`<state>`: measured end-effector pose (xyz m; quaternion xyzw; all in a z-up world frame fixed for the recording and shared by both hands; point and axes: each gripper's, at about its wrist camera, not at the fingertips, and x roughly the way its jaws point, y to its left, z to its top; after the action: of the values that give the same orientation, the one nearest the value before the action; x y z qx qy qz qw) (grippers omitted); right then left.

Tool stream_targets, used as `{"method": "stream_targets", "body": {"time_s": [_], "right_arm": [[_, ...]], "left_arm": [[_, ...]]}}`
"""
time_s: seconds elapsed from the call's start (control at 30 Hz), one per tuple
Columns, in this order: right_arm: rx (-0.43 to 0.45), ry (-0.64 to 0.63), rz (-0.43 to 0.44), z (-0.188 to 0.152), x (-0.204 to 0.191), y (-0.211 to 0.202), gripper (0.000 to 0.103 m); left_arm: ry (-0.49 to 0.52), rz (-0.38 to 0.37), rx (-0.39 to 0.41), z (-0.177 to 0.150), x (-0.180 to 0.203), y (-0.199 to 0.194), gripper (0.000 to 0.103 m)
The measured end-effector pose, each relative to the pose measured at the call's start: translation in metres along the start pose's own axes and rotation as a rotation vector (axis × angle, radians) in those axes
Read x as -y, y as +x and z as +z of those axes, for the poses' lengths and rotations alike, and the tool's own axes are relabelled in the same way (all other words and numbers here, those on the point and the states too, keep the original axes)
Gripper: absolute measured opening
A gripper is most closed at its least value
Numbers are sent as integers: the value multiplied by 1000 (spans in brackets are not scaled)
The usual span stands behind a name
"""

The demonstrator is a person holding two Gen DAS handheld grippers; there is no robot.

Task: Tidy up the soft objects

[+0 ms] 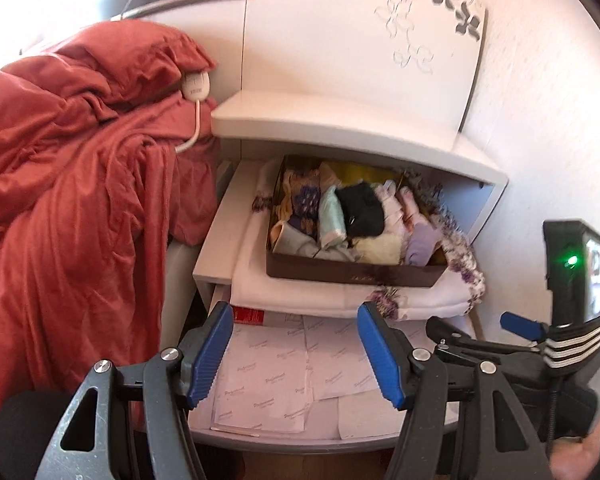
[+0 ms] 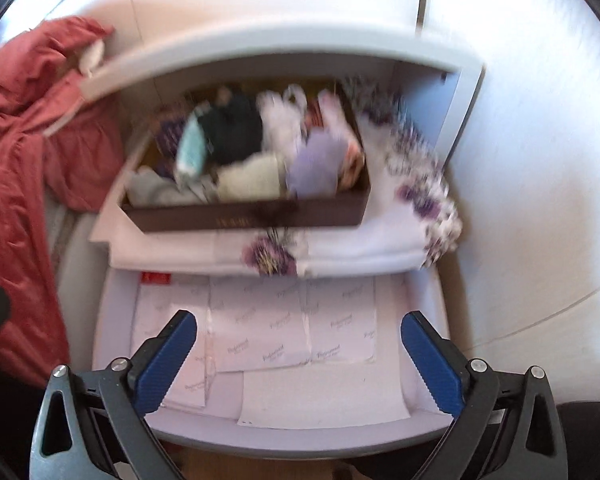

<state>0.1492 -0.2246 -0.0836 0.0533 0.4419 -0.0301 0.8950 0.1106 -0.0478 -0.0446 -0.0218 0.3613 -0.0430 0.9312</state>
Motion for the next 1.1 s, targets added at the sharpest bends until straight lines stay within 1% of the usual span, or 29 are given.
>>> {"method": "stream_targets", "body": {"time_s": [0.17,0.3,0.4,0.53,0.6,0.67,0.7,0.73,0.77,0.87,0.97,1.1], "right_arm": [[124,-33,-31,18,-6,-62,103],[210,-43,-52,24,-9,-104,103],[257,-40,-64,22,-10,-130,103],[356,-44,-104,14,-13,-164,103],[394,-38,-107,11,-14,-179,103],[432,-35,-106,8,-14,-190,103],[446,-38,-113,7,-15,-193,103],[460,-42,-123,6,-16,-196,103],[467,-42,-125,5,-16,-197,103],[477,-32,-116,4,-16,-196,103],[465,-32,-112,0,-16,-189,103],[453,-40,-112,-7,-18,-181,103]], "left_arm": [[-6,-11,86,11,3,-39,65],[-9,-3,143,18,3,-66,65],[-12,22,172,20,3,-83,65],[-10,54,195,21,4,-100,65],[-16,62,204,21,5,-108,65],[-22,81,226,20,7,-115,67],[-26,94,237,20,7,-118,72],[-33,111,249,20,8,-121,75],[-40,124,263,19,8,-124,75],[-56,132,277,17,7,-126,75],[-71,129,252,14,5,-119,75],[-96,120,198,7,0,-104,75]]}}
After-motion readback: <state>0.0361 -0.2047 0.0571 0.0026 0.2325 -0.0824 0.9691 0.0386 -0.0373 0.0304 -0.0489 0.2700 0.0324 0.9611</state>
